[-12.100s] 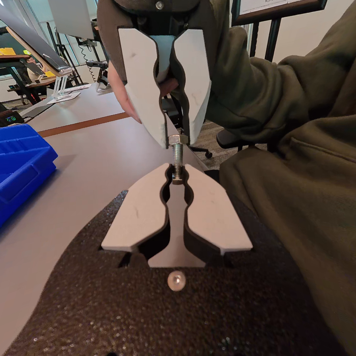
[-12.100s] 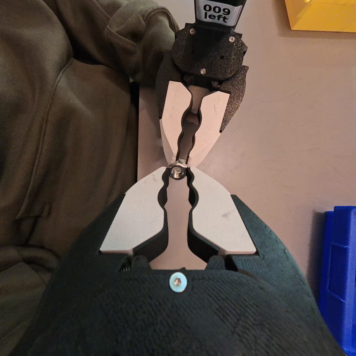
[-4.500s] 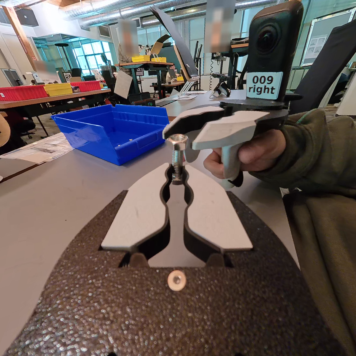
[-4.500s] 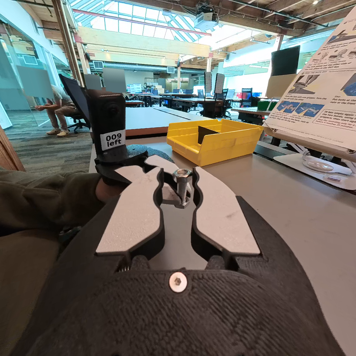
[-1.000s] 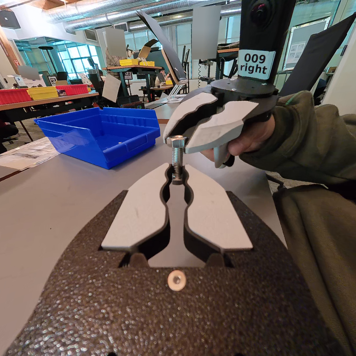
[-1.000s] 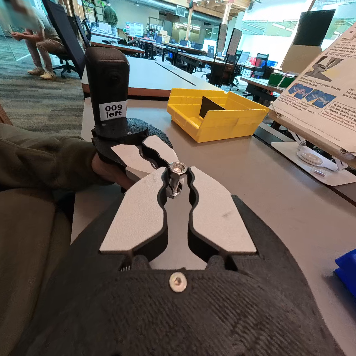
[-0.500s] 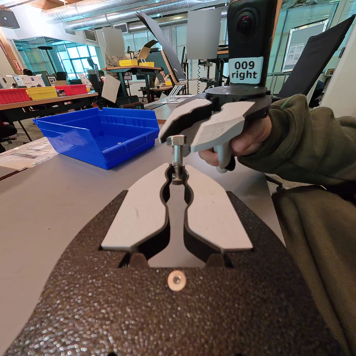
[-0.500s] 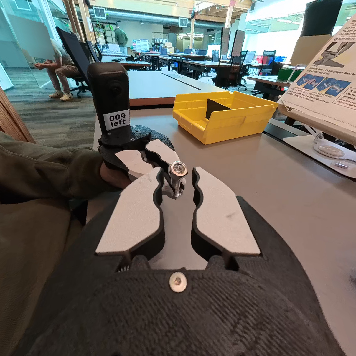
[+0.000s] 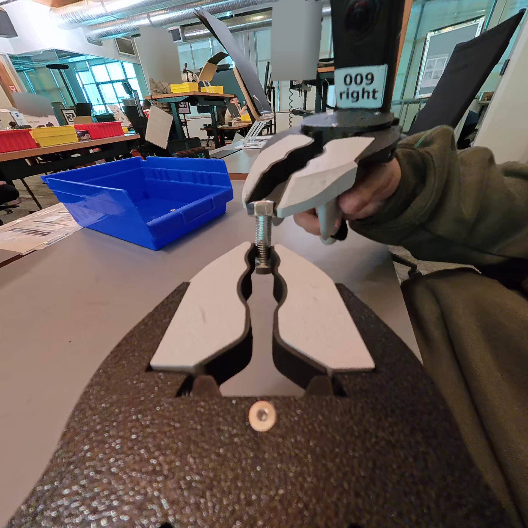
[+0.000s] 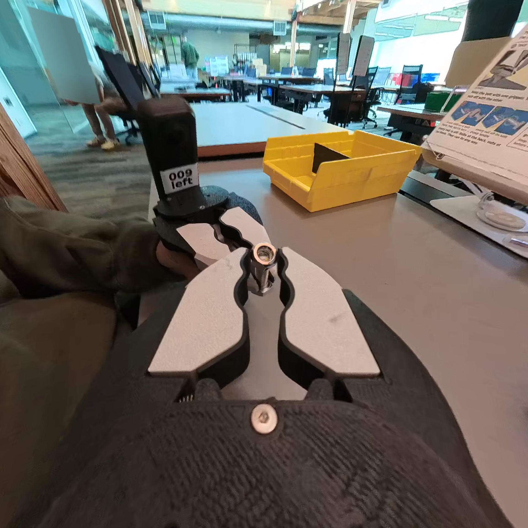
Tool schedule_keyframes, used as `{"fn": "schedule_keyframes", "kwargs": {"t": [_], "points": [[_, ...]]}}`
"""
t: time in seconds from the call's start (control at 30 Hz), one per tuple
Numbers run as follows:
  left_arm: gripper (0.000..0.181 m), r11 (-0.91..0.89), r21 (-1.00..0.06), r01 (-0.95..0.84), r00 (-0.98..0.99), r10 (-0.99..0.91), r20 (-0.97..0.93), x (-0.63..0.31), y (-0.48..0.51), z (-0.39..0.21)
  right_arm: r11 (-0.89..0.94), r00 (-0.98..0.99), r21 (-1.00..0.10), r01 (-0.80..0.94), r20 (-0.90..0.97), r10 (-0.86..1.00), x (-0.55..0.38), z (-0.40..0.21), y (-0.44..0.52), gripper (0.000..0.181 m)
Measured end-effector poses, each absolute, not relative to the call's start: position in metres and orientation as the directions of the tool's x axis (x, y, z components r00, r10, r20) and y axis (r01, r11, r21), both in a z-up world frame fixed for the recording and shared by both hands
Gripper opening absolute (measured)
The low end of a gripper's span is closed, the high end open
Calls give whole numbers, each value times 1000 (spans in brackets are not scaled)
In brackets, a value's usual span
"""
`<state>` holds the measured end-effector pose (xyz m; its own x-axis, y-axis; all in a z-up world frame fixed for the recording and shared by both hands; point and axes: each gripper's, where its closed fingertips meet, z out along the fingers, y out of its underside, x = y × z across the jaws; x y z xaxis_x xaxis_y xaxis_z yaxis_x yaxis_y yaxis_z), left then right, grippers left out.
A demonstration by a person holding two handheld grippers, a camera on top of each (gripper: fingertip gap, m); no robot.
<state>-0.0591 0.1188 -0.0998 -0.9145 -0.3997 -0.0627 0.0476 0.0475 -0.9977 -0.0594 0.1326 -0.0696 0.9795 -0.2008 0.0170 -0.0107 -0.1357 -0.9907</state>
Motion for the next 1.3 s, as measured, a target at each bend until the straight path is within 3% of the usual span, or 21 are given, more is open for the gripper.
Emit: {"fn": "schedule_keyframes", "kwargs": {"t": [0.17, 0.37, 0.73, 0.9, 1.13, 1.3], "points": [[9, 114, -989, 91, -928, -351, -126, -68, 109, -106, -335, 974, -935, 113, 171, -148, -69, -77, 124, 18], [9, 138, -984, 115, -934, -322, -154, -73, 103, -108, -385, 987, -919, 84, 130, -96, -77, -81, 115, 18], [9, 85, -991, 104, -935, -330, -127, -72, 106, -102, -298, 994, -955, 15, 46, -97, -75, -77, 118, 19], [9, 39, -996, 83, -926, -365, -92, -66, 113, -97, -285, 990, -958, 23, 62, -129, -71, -75, 118, 35], [9, -39, -998, 52, -904, -426, -31, -55, 126, -90, -48, 975, -994, -94, -83, -204, -60, -57, 135, 39], [9, -26, -998, 51, -901, -432, -35, -54, 126, -91, -45, 970, -993, -108, -95, -225, -61, -64, 145, 38]]}}
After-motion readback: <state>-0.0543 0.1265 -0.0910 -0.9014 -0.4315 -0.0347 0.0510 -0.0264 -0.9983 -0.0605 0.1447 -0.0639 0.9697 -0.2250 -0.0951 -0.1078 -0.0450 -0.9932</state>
